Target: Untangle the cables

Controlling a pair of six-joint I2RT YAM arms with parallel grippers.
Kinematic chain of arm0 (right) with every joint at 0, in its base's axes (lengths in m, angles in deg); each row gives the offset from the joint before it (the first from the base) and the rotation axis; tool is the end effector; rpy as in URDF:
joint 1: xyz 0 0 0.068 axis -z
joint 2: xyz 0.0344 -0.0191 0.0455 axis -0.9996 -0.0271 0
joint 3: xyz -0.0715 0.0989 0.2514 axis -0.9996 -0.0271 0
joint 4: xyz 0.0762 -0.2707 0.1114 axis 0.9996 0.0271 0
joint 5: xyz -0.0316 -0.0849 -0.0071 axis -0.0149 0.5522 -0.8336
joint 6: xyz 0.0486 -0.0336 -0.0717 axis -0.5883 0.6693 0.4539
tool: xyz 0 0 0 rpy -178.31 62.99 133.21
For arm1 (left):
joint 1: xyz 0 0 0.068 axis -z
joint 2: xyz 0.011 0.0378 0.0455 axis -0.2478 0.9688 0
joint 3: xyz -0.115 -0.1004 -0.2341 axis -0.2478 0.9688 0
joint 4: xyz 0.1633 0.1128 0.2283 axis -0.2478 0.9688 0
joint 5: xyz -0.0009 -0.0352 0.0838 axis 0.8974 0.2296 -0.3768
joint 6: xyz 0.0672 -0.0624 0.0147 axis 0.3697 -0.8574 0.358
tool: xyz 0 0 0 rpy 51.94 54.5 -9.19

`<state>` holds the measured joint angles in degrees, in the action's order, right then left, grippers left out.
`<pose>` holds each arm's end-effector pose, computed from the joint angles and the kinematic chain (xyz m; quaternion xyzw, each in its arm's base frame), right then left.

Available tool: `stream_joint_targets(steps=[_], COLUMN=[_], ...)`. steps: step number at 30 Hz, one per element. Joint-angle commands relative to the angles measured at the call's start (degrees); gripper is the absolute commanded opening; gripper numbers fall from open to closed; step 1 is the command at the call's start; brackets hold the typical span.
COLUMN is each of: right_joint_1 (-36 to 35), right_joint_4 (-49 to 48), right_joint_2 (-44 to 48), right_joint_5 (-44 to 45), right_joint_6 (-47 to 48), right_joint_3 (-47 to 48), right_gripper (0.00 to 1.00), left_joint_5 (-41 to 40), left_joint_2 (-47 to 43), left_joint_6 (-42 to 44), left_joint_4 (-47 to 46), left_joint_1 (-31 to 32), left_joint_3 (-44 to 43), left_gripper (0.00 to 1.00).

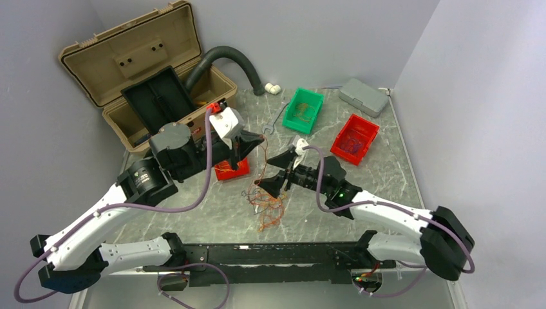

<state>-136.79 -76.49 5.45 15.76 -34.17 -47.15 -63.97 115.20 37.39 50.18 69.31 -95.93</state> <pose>0.1966 0.2620 0.2593 -0.3238 0.6203 0.4570 0.5491 0.1538 -0.2277 0.4862 0.3512 0.6249 -0.3372 0.6103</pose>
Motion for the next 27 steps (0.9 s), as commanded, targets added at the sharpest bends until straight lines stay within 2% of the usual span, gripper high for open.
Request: stream_joint_targets(steps=[1,4,8,13,16,21,24,27], right_joint_1=[-0.8,-2.0,-4.4,-4.6,-4.6,-4.5,-4.5,-4.4], right_joint_4=[-14.0,-16.9,-15.9,-17.6,-13.4,2.8,18.2,27.8], right_joint_2=[-5.9,-11.1,-17.0,-17.1,-12.8,1.5,12.0,22.0], right_joint_5=[-5.0,-4.6,1.0,4.9,10.6,24.3,38.1,46.0], right_joint_6=[-2.5,-3.8,-4.2,-9.2,-12.9,-18.2,-23.0,-25.8], right_joint_3=[-0.2,0.0,0.0,-7.4,-12.5,-17.7,-17.9,-17.7], right_gripper=[0.92,0.91,0.88,0.74,0.53,0.35,0.32,0.31], left_joint_5=[0.5,1.1,-0.5,-8.1,-14.4,-22.0,-24.9,-26.1], left_joint_2=[2.7,4.7,5.5,5.0,3.5,0.1,-1.8,-3.5], left_joint_6=[2.7,3.5,3.9,6.8,9.8,13.5,14.0,12.8], left_joint_4=[-1.7,-2.8,-6.5,-10.9,-14.4,-19.7,-20.9,-23.0], left_joint_1=[-0.1,-0.1,-0.1,-0.1,-0.1,-0.1,-0.2,-0.2], left_joint_3=[-10.3,-14.7,-18.5,-21.9,-21.9,-19.8,-17.5,-13.8], left_gripper=[0.0,0.0,0.0,0.0,0.0,0.0,0.0,0.0])
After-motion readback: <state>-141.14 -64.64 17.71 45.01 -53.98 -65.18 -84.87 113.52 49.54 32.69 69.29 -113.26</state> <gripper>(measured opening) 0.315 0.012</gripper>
